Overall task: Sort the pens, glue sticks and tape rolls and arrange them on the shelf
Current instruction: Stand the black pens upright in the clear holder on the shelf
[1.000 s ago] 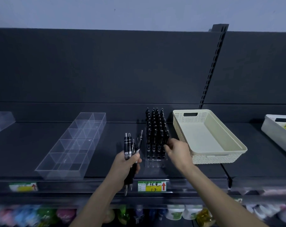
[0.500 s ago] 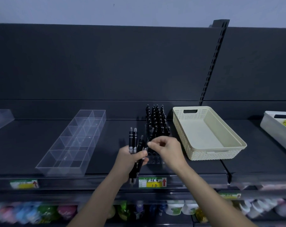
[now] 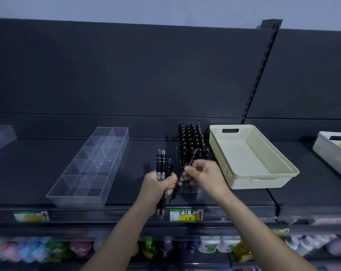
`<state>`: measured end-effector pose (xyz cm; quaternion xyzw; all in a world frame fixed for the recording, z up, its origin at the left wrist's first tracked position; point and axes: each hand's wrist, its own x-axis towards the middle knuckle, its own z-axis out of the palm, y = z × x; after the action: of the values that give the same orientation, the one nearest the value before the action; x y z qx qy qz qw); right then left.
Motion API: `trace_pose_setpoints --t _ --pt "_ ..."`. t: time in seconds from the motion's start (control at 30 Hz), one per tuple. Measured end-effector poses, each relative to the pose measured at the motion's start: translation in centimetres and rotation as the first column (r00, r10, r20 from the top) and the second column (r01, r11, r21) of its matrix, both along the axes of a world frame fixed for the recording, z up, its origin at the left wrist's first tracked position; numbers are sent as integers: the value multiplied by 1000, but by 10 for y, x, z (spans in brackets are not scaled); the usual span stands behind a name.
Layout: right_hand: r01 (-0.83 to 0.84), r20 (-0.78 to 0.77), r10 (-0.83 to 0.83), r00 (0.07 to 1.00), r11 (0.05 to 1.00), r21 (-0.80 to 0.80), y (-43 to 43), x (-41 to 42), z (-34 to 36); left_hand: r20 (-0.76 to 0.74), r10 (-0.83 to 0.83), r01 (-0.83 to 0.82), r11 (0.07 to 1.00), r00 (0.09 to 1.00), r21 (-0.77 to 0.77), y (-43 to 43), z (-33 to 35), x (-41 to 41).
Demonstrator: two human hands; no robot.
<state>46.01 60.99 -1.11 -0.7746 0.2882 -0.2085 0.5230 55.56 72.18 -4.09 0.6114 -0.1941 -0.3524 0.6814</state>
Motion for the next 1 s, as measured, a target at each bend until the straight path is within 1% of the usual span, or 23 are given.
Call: trace_pose_setpoints --t 0.07,0.13,0.17,0.27,0.4,0.53,0.63,0.77,0.83,0.9,1.0 --pt "73 20 -71 997 983 -167 -8 -3 7 -47 40 -37 998 998 48 6 -1 7" --pt "120 43 -112 993 941 -316 -15 -5 10 4 29 -29 991 1000 129 13 -4 13" --pt "119 31 -115 993 922 -368 -15 -4 10 37 7 -13 987 999 161 16 -5 15" --pt "68 -39 -98 994 880 -471 -8 0 2 79 -49 36 987 996 159 18 -7 15" --pt "14 -105 -88 991 830 -558 -4 9 -1 68 -92 83 989 993 122 18 -8 15" --pt "-31 -170 -92 981 793 -608 -4 15 -6 68 -109 101 989 992 111 22 -11 18" --pt "-61 -241 -100 965 812 -581 -2 17 -21 82 -101 93 991 992 97 26 -11 18" --pt "-6 -229 -142 963 838 -545 0 19 -30 71 -64 58 995 995 82 29 -10 18" --pt "9 -226 -157 961 838 -545 1 20 -30 30 -59 57 996 998 70 29 -11 18" --pt "18 -221 -162 962 842 -539 1 20 -32 -4 -58 58 997 998 59 28 -11 16" --pt "21 -214 -151 965 859 -512 1 17 -32 -10 -69 69 996 998 49 26 -10 13"
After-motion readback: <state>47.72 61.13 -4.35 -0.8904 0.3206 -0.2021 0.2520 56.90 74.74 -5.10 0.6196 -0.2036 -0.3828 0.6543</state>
